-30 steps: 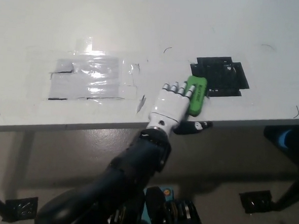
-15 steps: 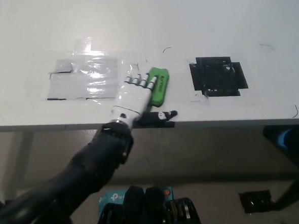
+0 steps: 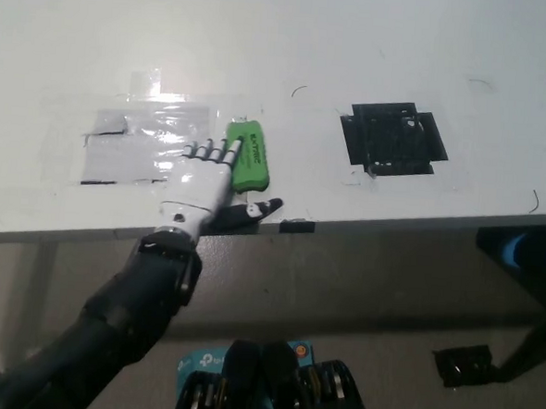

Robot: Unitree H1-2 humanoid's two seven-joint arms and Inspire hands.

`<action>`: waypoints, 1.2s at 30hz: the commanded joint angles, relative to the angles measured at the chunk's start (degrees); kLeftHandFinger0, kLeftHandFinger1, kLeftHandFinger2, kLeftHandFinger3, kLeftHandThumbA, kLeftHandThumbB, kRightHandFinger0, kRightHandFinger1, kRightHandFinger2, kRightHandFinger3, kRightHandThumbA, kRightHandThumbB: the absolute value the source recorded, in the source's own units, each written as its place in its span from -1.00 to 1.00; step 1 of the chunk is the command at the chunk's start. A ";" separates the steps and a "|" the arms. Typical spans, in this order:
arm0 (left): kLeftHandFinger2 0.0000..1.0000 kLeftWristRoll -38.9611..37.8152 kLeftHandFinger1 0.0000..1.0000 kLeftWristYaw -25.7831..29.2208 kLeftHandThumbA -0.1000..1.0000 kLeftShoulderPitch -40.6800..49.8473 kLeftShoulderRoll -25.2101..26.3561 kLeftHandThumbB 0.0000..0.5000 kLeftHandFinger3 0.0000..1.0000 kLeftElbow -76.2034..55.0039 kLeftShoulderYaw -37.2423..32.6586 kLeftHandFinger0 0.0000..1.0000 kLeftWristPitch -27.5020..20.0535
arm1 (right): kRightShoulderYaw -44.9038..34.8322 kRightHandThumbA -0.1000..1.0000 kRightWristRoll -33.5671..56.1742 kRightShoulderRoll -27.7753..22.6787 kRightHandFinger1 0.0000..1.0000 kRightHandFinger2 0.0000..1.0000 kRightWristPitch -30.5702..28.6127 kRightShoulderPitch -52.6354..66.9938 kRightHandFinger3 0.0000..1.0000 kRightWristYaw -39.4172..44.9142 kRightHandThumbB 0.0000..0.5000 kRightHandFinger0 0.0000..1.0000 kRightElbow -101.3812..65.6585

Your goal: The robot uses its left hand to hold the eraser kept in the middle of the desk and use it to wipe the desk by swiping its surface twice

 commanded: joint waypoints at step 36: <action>1.00 -5.23 1.00 -24.98 1.00 32.37 28.09 1.00 1.00 -0.04 4.96 1.00 9.39 | -5.48 1.00 0.57 -0.50 1.00 1.00 -1.28 3.80 1.00 -3.16 -1.00 1.00 -3.26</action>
